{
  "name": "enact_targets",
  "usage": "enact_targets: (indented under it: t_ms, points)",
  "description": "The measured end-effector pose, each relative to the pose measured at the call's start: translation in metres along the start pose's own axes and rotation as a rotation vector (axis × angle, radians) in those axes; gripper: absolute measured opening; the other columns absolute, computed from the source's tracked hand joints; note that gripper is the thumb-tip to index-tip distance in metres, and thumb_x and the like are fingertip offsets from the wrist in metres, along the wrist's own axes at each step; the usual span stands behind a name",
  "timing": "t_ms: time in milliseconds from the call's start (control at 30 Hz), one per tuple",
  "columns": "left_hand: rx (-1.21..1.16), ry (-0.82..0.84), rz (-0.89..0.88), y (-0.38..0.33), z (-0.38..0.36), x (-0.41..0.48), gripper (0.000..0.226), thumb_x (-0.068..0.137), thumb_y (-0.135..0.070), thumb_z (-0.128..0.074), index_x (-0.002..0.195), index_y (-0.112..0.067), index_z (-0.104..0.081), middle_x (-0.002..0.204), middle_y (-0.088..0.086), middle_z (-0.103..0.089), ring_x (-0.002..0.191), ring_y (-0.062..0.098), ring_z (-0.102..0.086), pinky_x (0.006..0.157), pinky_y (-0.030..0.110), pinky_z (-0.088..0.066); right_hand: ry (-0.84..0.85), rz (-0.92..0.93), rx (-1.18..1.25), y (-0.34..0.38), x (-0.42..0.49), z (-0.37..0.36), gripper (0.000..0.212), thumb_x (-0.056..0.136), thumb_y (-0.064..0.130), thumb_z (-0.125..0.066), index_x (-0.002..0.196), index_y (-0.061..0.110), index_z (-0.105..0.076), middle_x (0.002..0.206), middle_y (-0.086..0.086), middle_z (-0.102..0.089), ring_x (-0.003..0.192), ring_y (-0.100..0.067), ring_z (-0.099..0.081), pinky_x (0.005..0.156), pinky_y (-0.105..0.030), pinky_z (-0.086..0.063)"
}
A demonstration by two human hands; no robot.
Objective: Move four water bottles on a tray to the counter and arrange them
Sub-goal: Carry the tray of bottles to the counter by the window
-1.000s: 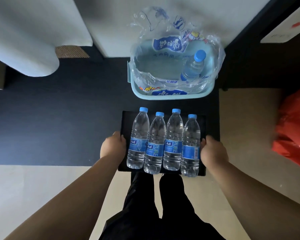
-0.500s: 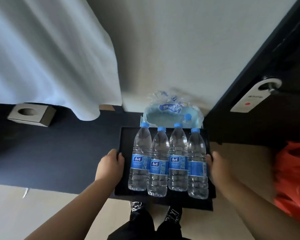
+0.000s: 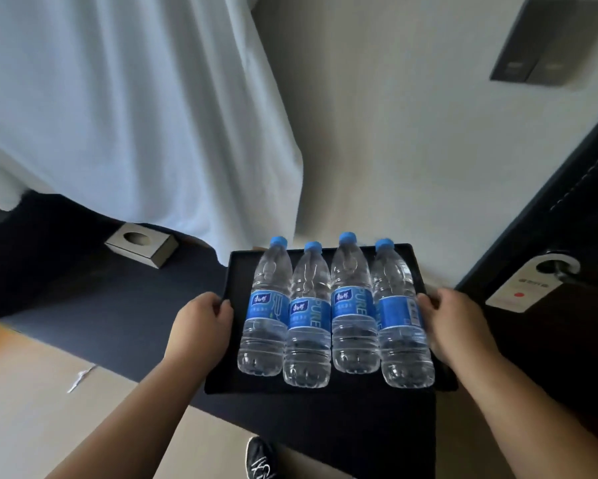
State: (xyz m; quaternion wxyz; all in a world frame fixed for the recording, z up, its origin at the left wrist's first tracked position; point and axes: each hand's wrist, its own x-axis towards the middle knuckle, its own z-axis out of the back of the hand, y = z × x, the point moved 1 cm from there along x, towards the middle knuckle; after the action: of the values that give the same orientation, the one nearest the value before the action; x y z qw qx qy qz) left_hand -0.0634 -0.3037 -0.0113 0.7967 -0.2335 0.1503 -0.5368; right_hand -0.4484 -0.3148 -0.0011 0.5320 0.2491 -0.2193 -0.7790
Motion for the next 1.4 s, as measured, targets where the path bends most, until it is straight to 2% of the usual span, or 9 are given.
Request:
enact_targets:
  t_ms: [67, 200, 300, 367, 467, 667, 967, 1133, 1400]
  points:
    - [0.004, -0.044, 0.024, 0.007, 0.02, -0.003, 0.03, 0.093, -0.031, -0.059, 0.065, -0.021, -0.057, 0.058, -0.006, -0.059, 0.056, 0.006, -0.052, 0.048, 0.024, -0.032, 0.028, 0.051, -0.017, 0.022, -0.004, 0.005, 0.035, 0.104, 0.038, -0.056, 0.079, 0.015, -0.066, 0.068, -0.003, -0.069, 0.064, -0.024, -0.065, 0.06, -0.037, -0.053]
    - [-0.002, -0.085, 0.081, 0.032, 0.056, -0.006, 0.027, 0.093, -0.034, -0.058, 0.067, -0.026, -0.06, 0.059, -0.008, -0.061, 0.056, 0.006, -0.055, 0.048, 0.024, -0.035, 0.027, 0.137, -0.061, 0.067, -0.021, 0.003, 0.036, 0.104, 0.035, -0.053, 0.076, 0.015, -0.064, 0.068, -0.004, -0.067, 0.063, -0.023, -0.063, 0.057, -0.034, -0.047]
    - [-0.012, -0.126, 0.127, 0.06, 0.084, -0.008, 0.026, 0.093, -0.033, -0.059, 0.068, -0.025, -0.061, 0.059, -0.008, -0.062, 0.058, 0.009, -0.057, 0.05, 0.027, -0.037, 0.045, 0.186, -0.092, 0.1, -0.036, -0.011, 0.037, 0.103, 0.033, -0.051, 0.074, 0.014, -0.063, 0.068, -0.005, -0.066, 0.067, -0.027, -0.063, 0.067, -0.041, -0.054]
    - [-0.001, -0.147, 0.162, 0.083, 0.103, -0.012, 0.027, 0.093, -0.033, -0.059, 0.068, -0.024, -0.061, 0.06, -0.008, -0.062, 0.059, 0.011, -0.056, 0.05, 0.027, -0.036, 0.067, 0.204, -0.081, 0.121, -0.046, -0.027, 0.038, 0.104, 0.032, -0.052, 0.072, 0.013, -0.063, 0.066, -0.005, -0.065, 0.064, -0.025, -0.061, 0.062, -0.038, -0.049]
    - [0.014, -0.171, 0.206, 0.121, 0.132, -0.017, 0.027, 0.093, -0.032, -0.059, 0.067, -0.023, -0.061, 0.06, -0.007, -0.061, 0.058, 0.011, -0.056, 0.05, 0.027, -0.035, 0.099, 0.217, -0.089, 0.154, -0.065, -0.057, 0.038, 0.104, 0.034, -0.053, 0.072, 0.014, -0.062, 0.066, -0.003, -0.064, 0.062, -0.02, -0.058, 0.053, -0.032, -0.036]
    - [0.016, -0.242, 0.305, 0.218, 0.204, -0.031, 0.027, 0.091, -0.031, -0.058, 0.066, -0.021, -0.061, 0.061, -0.006, -0.061, 0.059, 0.013, -0.055, 0.051, 0.03, -0.038, 0.178, 0.291, -0.094, 0.234, -0.113, -0.135, 0.037, 0.102, 0.035, -0.053, 0.072, 0.014, -0.062, 0.067, -0.005, -0.064, 0.063, -0.024, -0.058, 0.053, -0.032, -0.035]
    - [0.008, -0.343, 0.452, 0.358, 0.306, -0.057, 0.024, 0.092, -0.031, -0.056, 0.07, -0.021, -0.062, 0.067, -0.003, -0.063, 0.062, 0.016, -0.057, 0.053, 0.031, -0.04, 0.272, 0.509, -0.087, 0.362, -0.186, -0.249, 0.033, 0.1, 0.034, -0.054, 0.071, 0.018, -0.06, 0.065, 0.001, -0.062, 0.059, -0.015, -0.056, 0.05, -0.028, -0.032]
    - [-0.008, -0.408, 0.526, 0.422, 0.351, -0.076, 0.025, 0.092, -0.028, -0.057, 0.071, -0.019, -0.064, 0.065, -0.001, -0.063, 0.061, 0.017, -0.058, 0.054, 0.032, -0.043, 0.333, 0.607, -0.085, 0.423, -0.224, -0.302, 0.028, 0.102, 0.036, -0.056, 0.078, 0.022, -0.061, 0.071, 0.006, -0.062, 0.064, -0.009, -0.054, 0.052, -0.025, -0.033]
    - [0.006, -0.503, 0.648, 0.499, 0.398, -0.108, 0.025, 0.093, -0.024, -0.058, 0.07, -0.016, -0.065, 0.061, -0.003, -0.063, 0.057, 0.014, -0.057, 0.051, 0.028, -0.039, 0.484, 0.765, -0.081, 0.509, -0.272, -0.375, 0.031, 0.102, 0.033, -0.057, 0.079, 0.014, -0.066, 0.071, -0.005, -0.068, 0.066, -0.02, -0.063, 0.056, -0.032, -0.045]
